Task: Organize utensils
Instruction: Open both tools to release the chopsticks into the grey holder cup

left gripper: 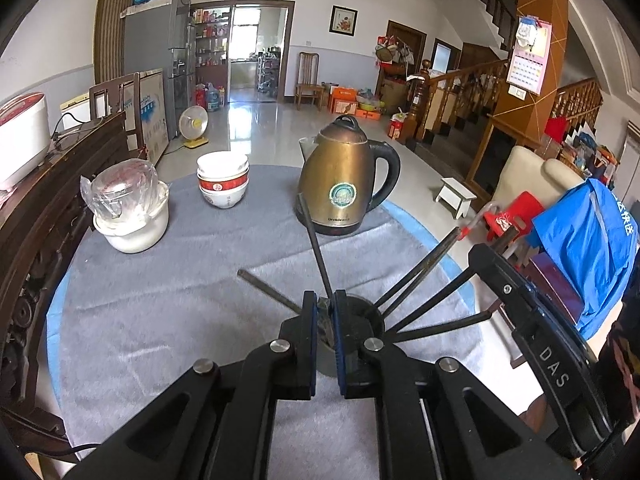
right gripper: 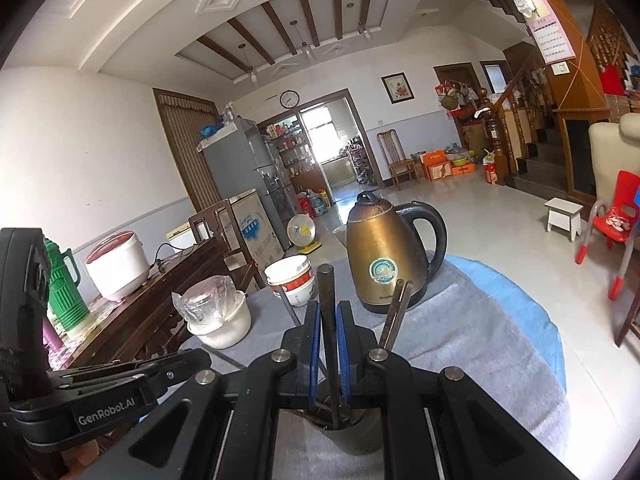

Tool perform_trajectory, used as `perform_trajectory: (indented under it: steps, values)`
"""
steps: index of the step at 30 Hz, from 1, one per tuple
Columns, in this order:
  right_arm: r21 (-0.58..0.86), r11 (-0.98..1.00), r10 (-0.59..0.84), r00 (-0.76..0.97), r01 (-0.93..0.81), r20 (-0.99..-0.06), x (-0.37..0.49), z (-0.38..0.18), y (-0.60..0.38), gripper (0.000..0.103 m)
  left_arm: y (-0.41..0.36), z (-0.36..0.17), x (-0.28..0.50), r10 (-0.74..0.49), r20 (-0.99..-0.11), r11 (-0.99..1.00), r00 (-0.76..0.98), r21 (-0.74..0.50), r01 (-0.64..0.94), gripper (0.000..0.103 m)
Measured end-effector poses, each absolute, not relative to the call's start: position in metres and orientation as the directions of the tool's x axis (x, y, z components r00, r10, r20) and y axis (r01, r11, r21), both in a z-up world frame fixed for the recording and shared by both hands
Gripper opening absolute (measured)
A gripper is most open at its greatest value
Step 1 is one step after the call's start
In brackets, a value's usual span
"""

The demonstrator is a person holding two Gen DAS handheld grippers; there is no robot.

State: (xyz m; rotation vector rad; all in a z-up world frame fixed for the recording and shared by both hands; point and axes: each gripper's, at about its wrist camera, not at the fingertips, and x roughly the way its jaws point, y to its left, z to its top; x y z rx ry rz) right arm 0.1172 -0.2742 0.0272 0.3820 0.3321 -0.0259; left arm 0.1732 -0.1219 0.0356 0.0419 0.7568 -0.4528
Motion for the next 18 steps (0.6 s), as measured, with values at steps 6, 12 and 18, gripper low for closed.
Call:
perform_trajectory:
  steps: [6,12,18]
  values:
    - [0.391,0.918,0.076,0.941,0.064,-0.331,0.113,0.029,-0.272,0.011,-0.114,0.034,0.165,-0.373,-0.684,0.904,0.627,-0.117,0.411,0.027]
    - [0.455,0.890,0.152,0.940,0.004,-0.306,0.097,0.033,-0.272,0.013,-0.098,0.039,0.144,-0.350,-0.664,0.913,0.661,-0.084,0.399,0.055]
    - [0.504,0.864,0.164,0.949,-0.005,-0.271,0.071,0.036,-0.278,0.015,-0.087,0.041,0.122,-0.322,-0.656,0.921,0.683,-0.050,0.387,0.071]
